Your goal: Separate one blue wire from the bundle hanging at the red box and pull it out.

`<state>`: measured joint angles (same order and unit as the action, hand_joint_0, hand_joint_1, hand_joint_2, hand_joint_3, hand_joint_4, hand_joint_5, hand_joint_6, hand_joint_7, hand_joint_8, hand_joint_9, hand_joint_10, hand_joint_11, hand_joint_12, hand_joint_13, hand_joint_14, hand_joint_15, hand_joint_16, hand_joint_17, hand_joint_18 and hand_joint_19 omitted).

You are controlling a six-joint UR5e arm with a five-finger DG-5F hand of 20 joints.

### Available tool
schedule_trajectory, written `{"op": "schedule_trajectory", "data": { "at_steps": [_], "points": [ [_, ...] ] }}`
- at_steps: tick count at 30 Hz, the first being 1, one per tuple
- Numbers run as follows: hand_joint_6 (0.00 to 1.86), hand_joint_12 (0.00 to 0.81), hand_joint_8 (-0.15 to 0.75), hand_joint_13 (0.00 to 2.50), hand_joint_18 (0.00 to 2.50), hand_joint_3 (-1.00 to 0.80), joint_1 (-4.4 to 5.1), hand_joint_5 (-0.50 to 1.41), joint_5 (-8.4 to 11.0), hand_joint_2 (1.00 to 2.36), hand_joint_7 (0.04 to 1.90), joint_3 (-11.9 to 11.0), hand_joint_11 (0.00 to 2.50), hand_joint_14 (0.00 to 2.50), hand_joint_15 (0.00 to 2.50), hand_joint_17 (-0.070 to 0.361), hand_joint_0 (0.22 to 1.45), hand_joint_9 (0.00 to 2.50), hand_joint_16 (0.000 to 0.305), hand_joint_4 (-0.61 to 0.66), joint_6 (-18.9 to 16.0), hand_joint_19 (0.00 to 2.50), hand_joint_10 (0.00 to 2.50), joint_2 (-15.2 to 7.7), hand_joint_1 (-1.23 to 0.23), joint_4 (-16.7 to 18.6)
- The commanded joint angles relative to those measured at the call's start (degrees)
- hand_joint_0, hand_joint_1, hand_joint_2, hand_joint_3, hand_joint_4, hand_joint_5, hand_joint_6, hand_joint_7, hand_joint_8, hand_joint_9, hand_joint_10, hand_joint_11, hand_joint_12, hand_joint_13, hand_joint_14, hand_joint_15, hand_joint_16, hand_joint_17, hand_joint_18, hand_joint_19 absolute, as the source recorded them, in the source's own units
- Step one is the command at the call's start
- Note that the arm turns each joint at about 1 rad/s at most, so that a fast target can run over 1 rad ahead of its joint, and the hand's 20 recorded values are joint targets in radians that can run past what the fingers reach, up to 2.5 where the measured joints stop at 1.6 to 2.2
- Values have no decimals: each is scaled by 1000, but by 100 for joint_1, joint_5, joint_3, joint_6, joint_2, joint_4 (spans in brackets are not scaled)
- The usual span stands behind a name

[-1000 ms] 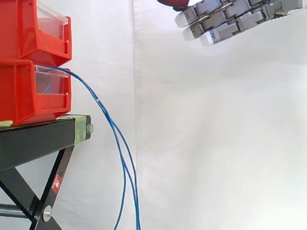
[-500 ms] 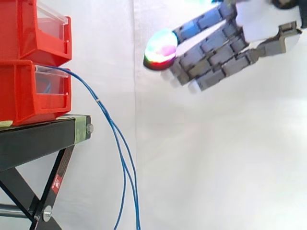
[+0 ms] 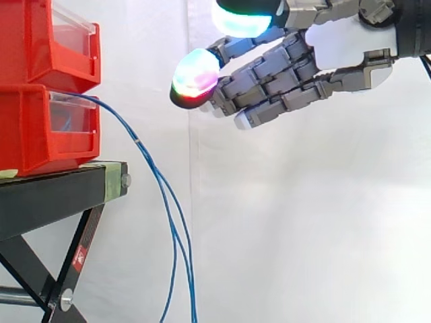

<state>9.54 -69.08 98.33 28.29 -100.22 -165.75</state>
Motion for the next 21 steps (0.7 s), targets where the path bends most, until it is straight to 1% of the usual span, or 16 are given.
{"op": "schedule_trajectory", "data": {
  "at_steps": [1,3,4,5,7,8,9,10,12,14,15,16,18,20,21],
  "points": [
    [503,326,276,50,30,-500,109,-190,88,1000,924,231,144,3,105,109,556,313,48,309,300,332,4,2,-699,842],
    [503,326,276,51,31,-500,144,-190,114,1000,923,327,145,3,106,109,556,313,49,311,415,338,4,2,-695,1071],
    [503,326,276,51,31,-500,153,-190,132,1000,923,345,140,4,108,109,556,313,49,313,467,337,5,-7,-695,1123],
    [503,326,276,52,32,-500,171,-190,158,1000,924,354,146,3,102,109,556,314,49,312,538,337,4,-112,-690,1141],
    [503,326,277,53,32,-500,188,-190,185,1000,920,354,141,3,103,110,554,314,49,313,555,337,5,-200,-684,1115],
    [503,326,277,53,32,-500,179,-190,202,1000,924,354,141,3,105,109,554,315,49,310,555,340,4,-253,-682,1115],
    [503,326,277,53,33,-500,179,-190,202,1000,920,354,141,3,103,109,554,315,49,310,529,336,4,-385,-682,1132],
    [503,326,277,53,33,-500,179,-190,202,1000,920,354,141,3,106,110,553,315,49,313,520,337,4,-420,-682,1132],
    [503,326,279,53,33,-500,179,-190,185,1000,924,354,156,3,102,110,552,325,49,312,450,337,4,-604,-676,1150],
    [503,326,278,53,34,-500,179,-190,185,1000,920,354,146,3,106,110,551,326,49,312,388,337,4,-692,-673,1229],
    [503,326,279,55,34,-500,179,-190,185,1000,920,354,149,3,103,110,550,326,49,311,379,337,3,-719,-669,1282],
    [503,326,279,55,34,-500,179,-190,229,1000,920,354,149,3,103,110,550,326,49,312,344,337,3,-727,-670,1449],
    [503,326,279,55,34,-500,153,-189,246,1000,920,354,148,3,103,110,549,327,49,314,344,337,6,-727,-666,1554],
    [503,326,280,55,34,-500,153,-189,255,1000,916,354,155,3,106,110,548,328,49,313,344,337,4,-727,-666,1572],
    [503,327,281,56,34,-500,127,-190,246,1000,916,354,149,3,106,110,548,328,49,314,344,337,4,-727,-665,1607]
  ]
}}
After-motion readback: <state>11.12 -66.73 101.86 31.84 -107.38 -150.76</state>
